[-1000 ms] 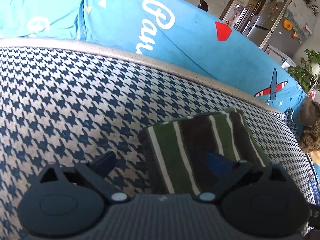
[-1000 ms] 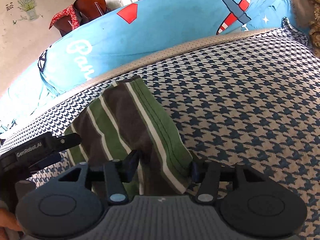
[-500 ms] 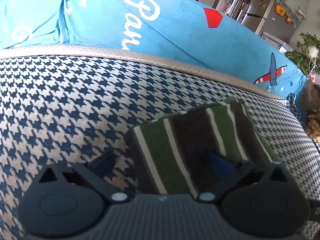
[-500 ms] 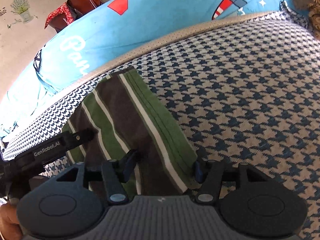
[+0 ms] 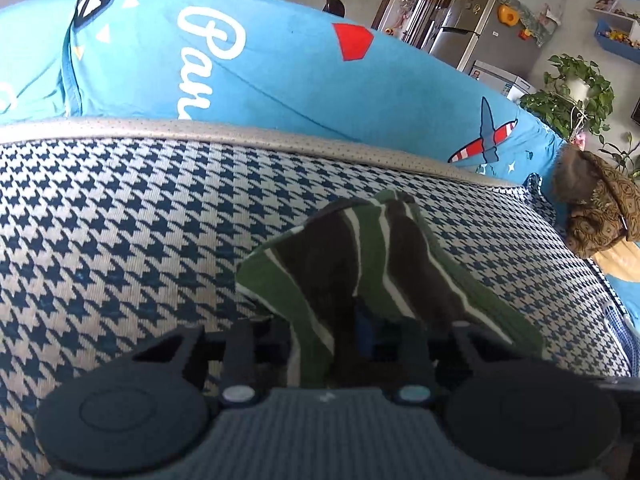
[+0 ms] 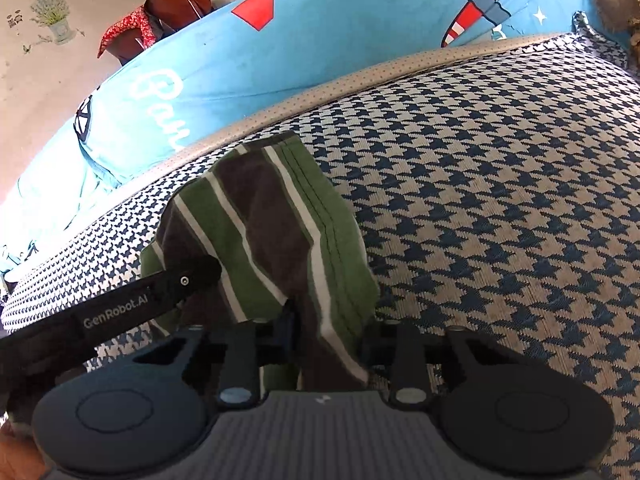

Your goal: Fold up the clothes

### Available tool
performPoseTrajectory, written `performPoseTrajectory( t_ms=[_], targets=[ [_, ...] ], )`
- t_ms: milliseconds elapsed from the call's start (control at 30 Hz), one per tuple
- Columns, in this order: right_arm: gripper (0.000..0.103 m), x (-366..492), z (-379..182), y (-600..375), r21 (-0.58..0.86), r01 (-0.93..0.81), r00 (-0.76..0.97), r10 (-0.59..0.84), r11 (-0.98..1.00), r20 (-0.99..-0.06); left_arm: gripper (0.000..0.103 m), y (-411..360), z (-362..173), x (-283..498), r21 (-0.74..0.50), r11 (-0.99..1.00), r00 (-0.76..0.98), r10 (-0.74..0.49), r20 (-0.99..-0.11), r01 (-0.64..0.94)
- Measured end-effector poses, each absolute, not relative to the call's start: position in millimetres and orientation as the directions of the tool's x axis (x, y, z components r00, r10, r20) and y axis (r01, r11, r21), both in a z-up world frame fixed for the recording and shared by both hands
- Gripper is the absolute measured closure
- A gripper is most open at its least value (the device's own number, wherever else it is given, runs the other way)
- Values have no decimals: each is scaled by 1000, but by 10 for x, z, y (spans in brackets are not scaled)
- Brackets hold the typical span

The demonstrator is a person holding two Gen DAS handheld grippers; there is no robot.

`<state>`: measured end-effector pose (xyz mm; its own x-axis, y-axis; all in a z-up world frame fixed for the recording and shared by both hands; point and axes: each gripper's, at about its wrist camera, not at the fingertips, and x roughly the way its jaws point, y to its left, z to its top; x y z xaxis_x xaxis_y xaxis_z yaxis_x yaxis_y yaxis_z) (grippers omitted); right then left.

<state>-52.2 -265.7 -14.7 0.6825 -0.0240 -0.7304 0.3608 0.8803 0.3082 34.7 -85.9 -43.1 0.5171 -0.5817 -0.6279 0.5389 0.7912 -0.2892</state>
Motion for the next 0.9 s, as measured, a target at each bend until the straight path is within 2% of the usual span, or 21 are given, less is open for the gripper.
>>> performPoseTrajectory(
  t_ms=[167,900],
  targets=[
    [78,-545,-71,-2620,288,330,707,-33,899,-707,77,-902,-292,202,-205,804,580,-555,-596,558],
    [78,-660,355,-2244,242,189,816,-14,952,-579,77,-575,239,-107,-103,870,726,-462,-510,482]
  ],
)
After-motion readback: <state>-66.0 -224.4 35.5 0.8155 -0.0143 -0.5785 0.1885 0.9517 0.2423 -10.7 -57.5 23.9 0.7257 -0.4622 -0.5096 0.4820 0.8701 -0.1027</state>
